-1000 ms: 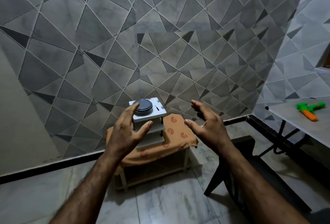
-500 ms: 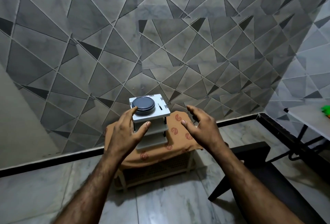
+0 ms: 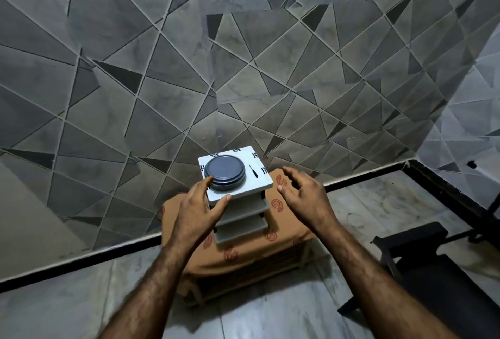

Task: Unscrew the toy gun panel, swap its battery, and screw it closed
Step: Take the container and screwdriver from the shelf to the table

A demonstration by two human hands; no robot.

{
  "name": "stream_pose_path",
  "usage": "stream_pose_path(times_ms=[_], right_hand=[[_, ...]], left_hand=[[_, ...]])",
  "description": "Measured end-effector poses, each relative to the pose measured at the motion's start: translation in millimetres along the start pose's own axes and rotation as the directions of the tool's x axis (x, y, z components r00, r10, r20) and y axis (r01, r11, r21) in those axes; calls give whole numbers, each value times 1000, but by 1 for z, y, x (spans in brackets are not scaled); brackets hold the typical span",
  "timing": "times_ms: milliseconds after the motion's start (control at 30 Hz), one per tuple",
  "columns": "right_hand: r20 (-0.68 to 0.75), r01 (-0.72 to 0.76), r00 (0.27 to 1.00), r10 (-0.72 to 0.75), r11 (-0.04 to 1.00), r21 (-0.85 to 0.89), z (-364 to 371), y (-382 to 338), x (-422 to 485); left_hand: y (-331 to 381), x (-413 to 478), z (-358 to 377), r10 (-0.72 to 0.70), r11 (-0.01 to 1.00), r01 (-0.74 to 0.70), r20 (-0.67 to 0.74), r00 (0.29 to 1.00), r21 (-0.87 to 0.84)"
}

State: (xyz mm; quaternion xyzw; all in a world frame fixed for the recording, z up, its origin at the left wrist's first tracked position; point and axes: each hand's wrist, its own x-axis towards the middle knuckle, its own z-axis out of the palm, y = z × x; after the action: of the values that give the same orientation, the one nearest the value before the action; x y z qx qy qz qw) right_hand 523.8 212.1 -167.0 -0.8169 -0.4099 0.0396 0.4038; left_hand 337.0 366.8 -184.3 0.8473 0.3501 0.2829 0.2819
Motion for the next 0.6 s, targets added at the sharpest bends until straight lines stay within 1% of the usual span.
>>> stream_pose_path(times_ms=[133, 233, 600], right_hand=[[29, -35, 999, 36, 999, -40, 17, 1, 25], [43, -41, 998, 44, 997, -72, 24, 4, 41], [112, -69, 991, 76, 995, -70, 67, 29, 101]], left_hand=[[-21, 21, 5, -61, 998, 61, 49, 997, 10], [-30, 32, 10, -78, 997, 77, 51, 996, 26], [-52, 88, 31, -153, 987, 149, 71, 986, 54]])
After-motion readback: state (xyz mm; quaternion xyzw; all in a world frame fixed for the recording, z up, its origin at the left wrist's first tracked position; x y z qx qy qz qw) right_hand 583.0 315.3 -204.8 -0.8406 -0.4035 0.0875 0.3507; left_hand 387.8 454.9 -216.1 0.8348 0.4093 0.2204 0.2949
